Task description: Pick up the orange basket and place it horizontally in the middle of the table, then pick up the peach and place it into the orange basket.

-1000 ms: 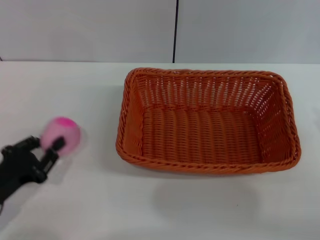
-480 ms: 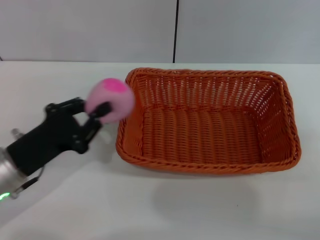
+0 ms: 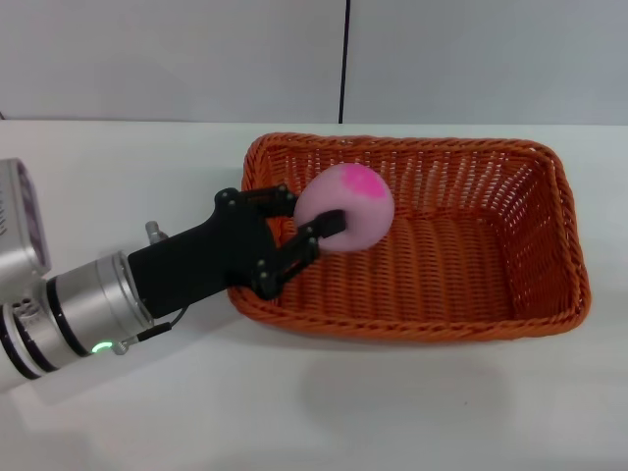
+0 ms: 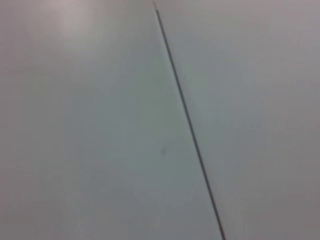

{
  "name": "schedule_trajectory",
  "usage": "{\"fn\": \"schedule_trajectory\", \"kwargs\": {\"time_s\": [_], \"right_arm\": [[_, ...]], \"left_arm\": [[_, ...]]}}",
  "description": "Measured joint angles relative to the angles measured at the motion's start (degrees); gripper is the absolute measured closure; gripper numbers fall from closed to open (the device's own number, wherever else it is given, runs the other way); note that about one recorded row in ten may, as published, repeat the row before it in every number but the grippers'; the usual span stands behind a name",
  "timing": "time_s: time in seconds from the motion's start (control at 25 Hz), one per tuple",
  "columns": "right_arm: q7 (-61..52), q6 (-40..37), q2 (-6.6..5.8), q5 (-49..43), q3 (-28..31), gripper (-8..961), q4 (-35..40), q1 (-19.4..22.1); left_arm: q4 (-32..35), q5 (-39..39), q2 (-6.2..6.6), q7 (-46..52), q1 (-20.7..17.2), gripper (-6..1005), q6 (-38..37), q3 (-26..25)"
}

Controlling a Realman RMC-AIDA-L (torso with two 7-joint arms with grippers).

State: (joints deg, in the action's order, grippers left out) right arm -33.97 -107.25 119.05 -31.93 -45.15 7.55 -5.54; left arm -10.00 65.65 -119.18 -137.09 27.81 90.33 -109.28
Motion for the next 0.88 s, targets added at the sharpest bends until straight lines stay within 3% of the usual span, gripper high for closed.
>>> {"fn": "schedule_trajectory", "kwargs": {"time_s": [0.44,0.64,0.88], "right_arm": [[2.98,1.12,-0.05,0.03,4.86,317,-4.64,0.17],[2.99,2.82,-0.06,-0.20,4.85,317,-4.70,-0.37],[3.01,4.25,-0.06,-0.47,4.69,317,-4.64,-1.14]], "left_arm": [[0.37,-1.03,0.00,-0.25,-0.51,524,-1.80,0.21],[0.08,-1.17,0.00,-0.27,-2.25,301,-1.91,-0.32],[-0.42,-3.95,0.18,-0.33,-4.60,196,-1.48,-0.44]]}}
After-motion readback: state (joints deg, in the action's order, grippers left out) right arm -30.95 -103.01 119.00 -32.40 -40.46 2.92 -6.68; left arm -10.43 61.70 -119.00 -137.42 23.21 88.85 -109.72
